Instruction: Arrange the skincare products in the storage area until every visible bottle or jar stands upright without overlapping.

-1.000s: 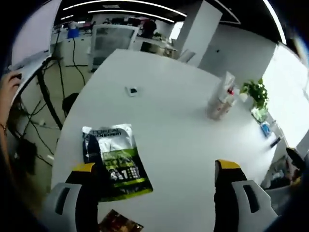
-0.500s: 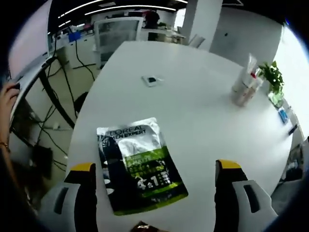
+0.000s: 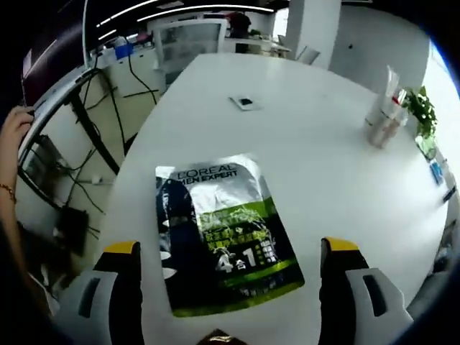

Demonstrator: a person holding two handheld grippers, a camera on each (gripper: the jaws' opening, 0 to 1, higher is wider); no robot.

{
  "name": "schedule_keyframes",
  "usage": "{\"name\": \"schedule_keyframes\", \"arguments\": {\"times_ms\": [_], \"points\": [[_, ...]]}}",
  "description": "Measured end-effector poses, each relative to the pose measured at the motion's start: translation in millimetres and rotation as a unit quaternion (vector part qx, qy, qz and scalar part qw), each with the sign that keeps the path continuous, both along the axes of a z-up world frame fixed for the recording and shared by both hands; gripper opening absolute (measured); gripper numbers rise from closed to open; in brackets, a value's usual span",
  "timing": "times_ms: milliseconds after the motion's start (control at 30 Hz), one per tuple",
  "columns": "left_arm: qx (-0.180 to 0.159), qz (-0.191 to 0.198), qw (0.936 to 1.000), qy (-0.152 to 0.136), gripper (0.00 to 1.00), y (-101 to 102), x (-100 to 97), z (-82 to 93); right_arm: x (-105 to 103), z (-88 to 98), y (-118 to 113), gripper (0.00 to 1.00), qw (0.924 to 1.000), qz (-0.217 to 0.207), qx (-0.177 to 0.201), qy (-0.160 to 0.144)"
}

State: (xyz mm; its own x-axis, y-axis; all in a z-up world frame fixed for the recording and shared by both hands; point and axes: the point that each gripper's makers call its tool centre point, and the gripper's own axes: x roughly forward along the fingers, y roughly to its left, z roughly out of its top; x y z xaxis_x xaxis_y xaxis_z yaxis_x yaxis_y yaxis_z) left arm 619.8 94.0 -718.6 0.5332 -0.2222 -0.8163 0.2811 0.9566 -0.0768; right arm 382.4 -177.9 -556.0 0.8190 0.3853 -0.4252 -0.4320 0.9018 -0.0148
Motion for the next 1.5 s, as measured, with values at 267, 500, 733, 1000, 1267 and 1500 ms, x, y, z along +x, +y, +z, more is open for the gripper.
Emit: {"name": "schedule_keyframes", "arguments": {"times_ms": [267, 500, 733, 1000, 1267, 1500], "points": [[0.031, -0.014, 0.9994, -0.007, 0.99, 1.8, 13.0, -7.4, -0.6, -4.8, -2.3, 0.71, 0.9999, -0.003, -0.003, 0.012], [0.033, -0.018, 0.9992, -0.013, 0.99, 1.9, 15.8, -6.0, -1.5, -10.4, -5.1, 0.66, 0.9995, -0.002, -0.024, 0.02], [0.025, -0.011, 0.9992, -0.03, 0.82, -1.5, 11.5, -0.6, -1.7, -11.8, -7.0, 0.65, 0.9993, -0.005, -0.027, 0.024], [0.025, -0.04, 0.9978, -0.047, 0.63, -14.5, 8.4, 4.1, -2.5, -13.9, -7.5, 0.62, 0.999, -0.004, -0.035, 0.027], [0.014, -0.082, 0.9958, -0.039, 0.24, -37.5, 1.2, 3.6, -2.9, -15.2, -9.8, 0.58, 0.9987, -0.007, -0.042, 0.028], [-0.065, -0.099, 0.9927, -0.019, 0.11, -66.7, -10.0, 14.9, -3.1, -16.6, -11.0, 0.55, 0.9985, -0.007, -0.043, 0.033]]}}
